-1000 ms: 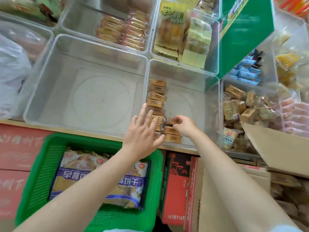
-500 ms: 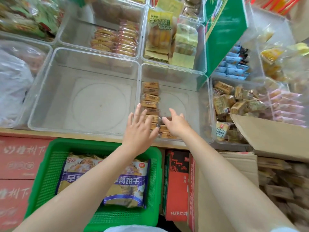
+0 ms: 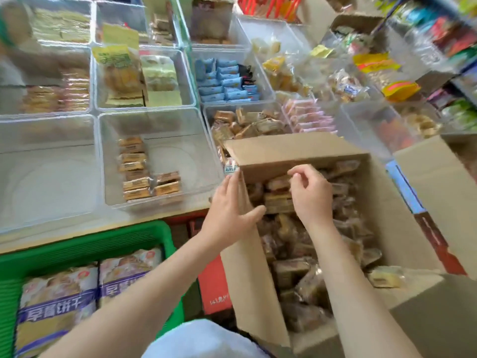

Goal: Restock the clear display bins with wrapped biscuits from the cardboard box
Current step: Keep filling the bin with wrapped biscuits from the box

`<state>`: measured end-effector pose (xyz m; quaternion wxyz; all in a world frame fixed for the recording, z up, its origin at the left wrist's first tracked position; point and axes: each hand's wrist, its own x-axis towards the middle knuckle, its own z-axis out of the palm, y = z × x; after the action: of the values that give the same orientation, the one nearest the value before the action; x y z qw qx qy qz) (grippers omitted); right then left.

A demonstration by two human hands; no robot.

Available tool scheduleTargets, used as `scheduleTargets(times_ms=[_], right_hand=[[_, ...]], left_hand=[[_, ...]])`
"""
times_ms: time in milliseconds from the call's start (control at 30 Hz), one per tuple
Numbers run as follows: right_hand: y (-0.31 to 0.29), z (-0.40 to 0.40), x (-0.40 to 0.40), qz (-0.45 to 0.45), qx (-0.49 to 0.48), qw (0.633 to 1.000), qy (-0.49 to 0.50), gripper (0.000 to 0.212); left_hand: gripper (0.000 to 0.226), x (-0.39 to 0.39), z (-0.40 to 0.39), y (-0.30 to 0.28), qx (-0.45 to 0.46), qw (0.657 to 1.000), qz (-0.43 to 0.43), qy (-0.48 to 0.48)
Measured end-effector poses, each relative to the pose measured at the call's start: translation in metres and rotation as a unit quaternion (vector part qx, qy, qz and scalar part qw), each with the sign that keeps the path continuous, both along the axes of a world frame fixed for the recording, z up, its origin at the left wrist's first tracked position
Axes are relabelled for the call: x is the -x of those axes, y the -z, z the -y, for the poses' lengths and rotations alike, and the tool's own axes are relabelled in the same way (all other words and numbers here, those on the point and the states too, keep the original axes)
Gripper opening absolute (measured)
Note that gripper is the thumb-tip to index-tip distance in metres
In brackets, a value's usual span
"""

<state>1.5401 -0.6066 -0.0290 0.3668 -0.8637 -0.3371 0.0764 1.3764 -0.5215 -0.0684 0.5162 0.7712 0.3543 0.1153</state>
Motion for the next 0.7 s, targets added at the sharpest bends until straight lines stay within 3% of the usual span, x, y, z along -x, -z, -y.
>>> scheduleTargets(times_ms=[67,200,333,400,500,567,633,700], right_hand=[[0.007,0.023,-0.017,-0.016,0.041,0.999,0.025,0.02],[0.027,0.036,-0.039,-0.157,0.107,0.976,0.104,0.024],[0.048,0.025,-0.041,-0.282,0.193,0.939,0.043,0.057],[0.058,0.023,-0.042,-0.276,0.2,0.94,0.027,0.06],[0.061,0.026,-0.045,-0.251,0.213,0.944,-0.017,0.048],[0.049,0.032,-0.045,-0.262,0.184,0.947,-0.038,0.044],[0.028,0.038,-0.045,-0.295,0.116,0.948,-0.044,0.038],[0.003,0.042,-0.042,-0.355,0.029,0.932,-0.06,0.033]], left_hand=[[0.098,-0.011,0.011,0.005,0.035,0.999,0.021,-0.013],[0.095,-0.014,0.014,0.015,0.116,0.989,0.07,-0.062],[0.091,-0.015,0.017,0.011,0.119,0.986,0.103,-0.062],[0.089,-0.015,0.019,0.009,0.124,0.985,0.098,-0.066],[0.091,-0.013,0.022,0.009,0.126,0.985,0.085,-0.079],[0.094,-0.014,0.028,0.007,0.082,0.99,0.052,-0.105],[0.083,-0.015,0.033,0.001,-0.046,0.986,-0.013,-0.161],[0.075,-0.013,0.039,-0.005,-0.188,0.967,-0.019,-0.168]])
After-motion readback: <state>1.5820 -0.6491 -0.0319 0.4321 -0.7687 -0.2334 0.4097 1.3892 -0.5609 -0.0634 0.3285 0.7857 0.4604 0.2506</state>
